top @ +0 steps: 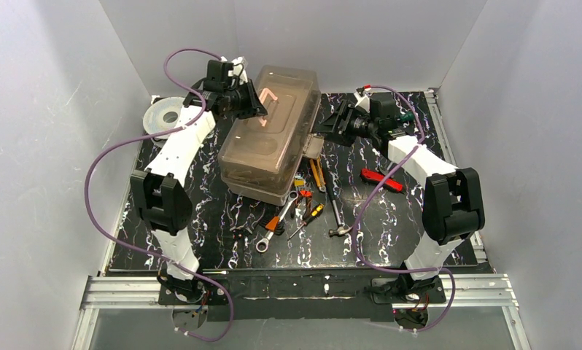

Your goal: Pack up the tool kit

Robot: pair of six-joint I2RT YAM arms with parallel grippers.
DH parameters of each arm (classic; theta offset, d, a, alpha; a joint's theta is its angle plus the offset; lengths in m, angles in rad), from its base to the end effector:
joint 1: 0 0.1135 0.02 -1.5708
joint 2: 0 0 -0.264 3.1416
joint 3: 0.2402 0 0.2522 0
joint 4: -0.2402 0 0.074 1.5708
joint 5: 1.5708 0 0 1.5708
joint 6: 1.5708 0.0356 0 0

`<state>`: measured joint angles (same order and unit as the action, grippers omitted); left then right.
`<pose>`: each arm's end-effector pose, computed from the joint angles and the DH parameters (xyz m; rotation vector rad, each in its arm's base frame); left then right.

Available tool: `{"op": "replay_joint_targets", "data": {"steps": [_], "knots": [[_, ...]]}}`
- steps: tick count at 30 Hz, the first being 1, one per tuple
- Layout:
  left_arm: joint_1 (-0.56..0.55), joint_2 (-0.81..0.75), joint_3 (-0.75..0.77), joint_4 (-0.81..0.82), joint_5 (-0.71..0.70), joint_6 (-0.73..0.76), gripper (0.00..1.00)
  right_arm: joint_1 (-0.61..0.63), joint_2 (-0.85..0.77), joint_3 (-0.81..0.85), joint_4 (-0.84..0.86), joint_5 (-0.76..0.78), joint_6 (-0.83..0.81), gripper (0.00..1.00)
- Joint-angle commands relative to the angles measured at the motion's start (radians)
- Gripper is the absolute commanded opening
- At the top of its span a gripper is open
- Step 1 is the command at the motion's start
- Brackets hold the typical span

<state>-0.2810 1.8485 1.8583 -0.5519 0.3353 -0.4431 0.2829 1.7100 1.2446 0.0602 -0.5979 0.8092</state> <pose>0.4089 -0.1302 0.3743 0.0312 2.1790 -0.7775 0.3761 0.1302 0.2779 0.1340 2.1339 1.2691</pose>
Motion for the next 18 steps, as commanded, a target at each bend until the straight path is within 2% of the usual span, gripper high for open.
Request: {"op": "replay_joint_targets", "data": {"steps": [1, 6, 13, 18], "knots": [[0.055, -0.181, -0.070, 0.200, 0.115, -0.154, 0.00, 0.001, 0.026, -0.005, 0.154, -0.068, 0.063, 0.75], [0.134, -0.212, -0.174, 0.323, 0.218, -0.262, 0.00, 0.010, 0.069, 0.015, 0.200, -0.087, 0.104, 0.78], [0.191, -0.226, -0.258, 0.431, 0.306, -0.348, 0.00, 0.036, 0.151, 0.070, 0.282, -0.132, 0.190, 0.78], [0.215, -0.226, -0.280, 0.447, 0.340, -0.363, 0.00, 0.064, 0.172, 0.116, 0.312, -0.149, 0.228, 0.79]]}}
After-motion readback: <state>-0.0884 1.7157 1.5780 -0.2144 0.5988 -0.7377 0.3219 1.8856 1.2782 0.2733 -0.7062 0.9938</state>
